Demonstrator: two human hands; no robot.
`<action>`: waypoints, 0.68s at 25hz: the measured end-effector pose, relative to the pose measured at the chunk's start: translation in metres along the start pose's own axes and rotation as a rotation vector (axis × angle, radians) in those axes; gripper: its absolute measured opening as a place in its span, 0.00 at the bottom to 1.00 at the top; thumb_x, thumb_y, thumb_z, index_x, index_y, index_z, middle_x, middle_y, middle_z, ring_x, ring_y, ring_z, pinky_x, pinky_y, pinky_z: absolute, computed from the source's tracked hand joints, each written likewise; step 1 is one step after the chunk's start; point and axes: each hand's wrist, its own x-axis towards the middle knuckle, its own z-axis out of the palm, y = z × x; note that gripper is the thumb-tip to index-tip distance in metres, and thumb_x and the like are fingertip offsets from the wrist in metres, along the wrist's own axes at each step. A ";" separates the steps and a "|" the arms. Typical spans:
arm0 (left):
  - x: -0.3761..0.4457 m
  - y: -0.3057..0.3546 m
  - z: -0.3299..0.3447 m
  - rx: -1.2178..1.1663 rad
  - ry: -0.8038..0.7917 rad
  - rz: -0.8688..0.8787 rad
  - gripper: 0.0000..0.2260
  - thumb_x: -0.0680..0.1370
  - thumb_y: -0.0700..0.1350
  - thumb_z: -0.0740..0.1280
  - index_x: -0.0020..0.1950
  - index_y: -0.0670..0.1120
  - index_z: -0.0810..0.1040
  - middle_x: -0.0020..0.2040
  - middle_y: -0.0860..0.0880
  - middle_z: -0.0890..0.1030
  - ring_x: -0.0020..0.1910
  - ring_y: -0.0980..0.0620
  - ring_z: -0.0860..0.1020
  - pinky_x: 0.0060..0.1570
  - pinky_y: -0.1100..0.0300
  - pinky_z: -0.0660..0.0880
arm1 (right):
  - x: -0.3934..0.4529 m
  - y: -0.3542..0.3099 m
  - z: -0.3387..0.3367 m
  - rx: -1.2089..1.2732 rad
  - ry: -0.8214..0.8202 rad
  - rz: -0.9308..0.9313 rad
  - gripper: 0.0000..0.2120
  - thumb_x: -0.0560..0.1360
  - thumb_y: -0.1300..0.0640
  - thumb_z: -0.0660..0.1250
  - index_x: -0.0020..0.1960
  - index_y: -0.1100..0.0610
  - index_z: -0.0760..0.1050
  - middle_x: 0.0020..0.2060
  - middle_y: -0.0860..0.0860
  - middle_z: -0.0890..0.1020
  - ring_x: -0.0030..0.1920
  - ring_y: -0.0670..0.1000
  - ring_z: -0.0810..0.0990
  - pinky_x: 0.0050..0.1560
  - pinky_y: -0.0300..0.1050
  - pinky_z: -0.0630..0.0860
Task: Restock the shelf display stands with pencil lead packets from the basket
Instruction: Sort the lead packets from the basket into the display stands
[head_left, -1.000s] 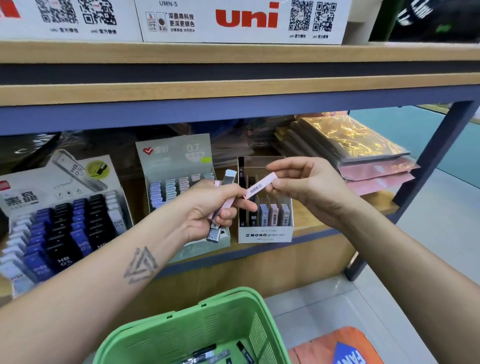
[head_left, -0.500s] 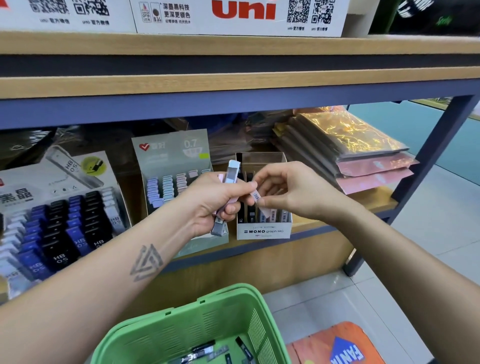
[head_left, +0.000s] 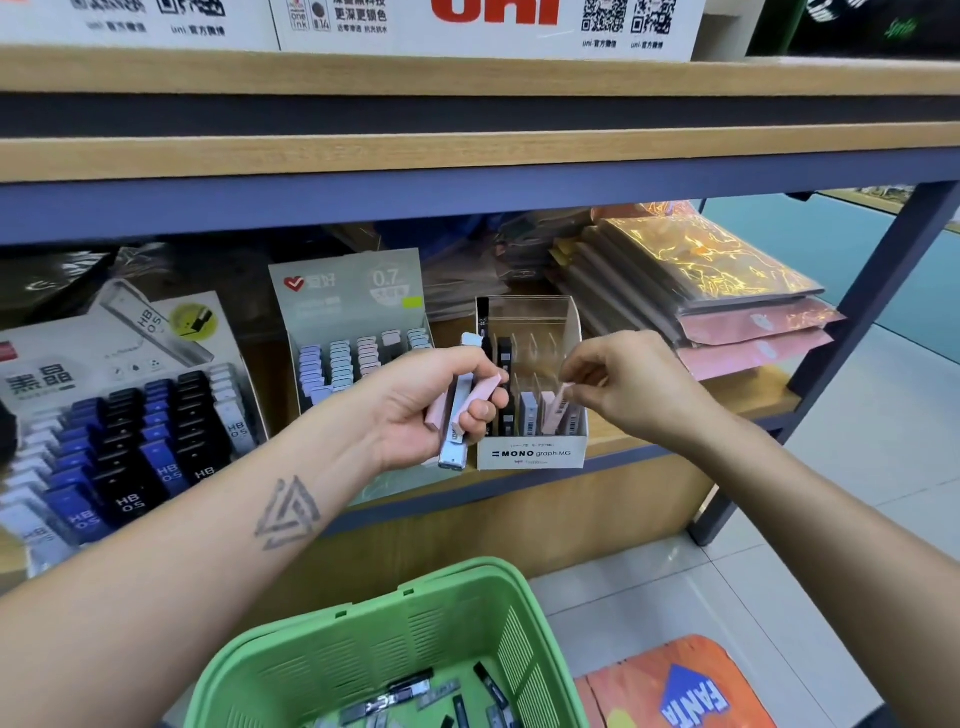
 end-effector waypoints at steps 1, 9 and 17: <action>0.000 0.000 0.000 0.003 -0.003 -0.002 0.06 0.78 0.37 0.64 0.53 0.38 0.75 0.36 0.44 0.76 0.27 0.55 0.69 0.22 0.66 0.68 | -0.001 0.000 0.003 -0.041 0.009 -0.004 0.05 0.74 0.57 0.75 0.49 0.50 0.84 0.40 0.45 0.85 0.44 0.46 0.83 0.49 0.50 0.81; -0.004 0.000 -0.002 0.038 -0.005 -0.001 0.03 0.78 0.36 0.65 0.51 0.39 0.75 0.36 0.44 0.76 0.27 0.55 0.69 0.21 0.67 0.67 | -0.004 -0.006 0.019 -0.149 0.063 -0.033 0.03 0.74 0.59 0.75 0.46 0.52 0.84 0.40 0.48 0.86 0.45 0.53 0.84 0.47 0.49 0.78; -0.004 0.000 -0.002 0.056 -0.013 -0.002 0.02 0.78 0.37 0.64 0.50 0.39 0.75 0.36 0.44 0.76 0.27 0.55 0.69 0.21 0.67 0.66 | -0.006 -0.006 0.032 -0.218 0.046 -0.015 0.04 0.73 0.61 0.74 0.41 0.52 0.84 0.32 0.40 0.73 0.41 0.48 0.71 0.47 0.47 0.63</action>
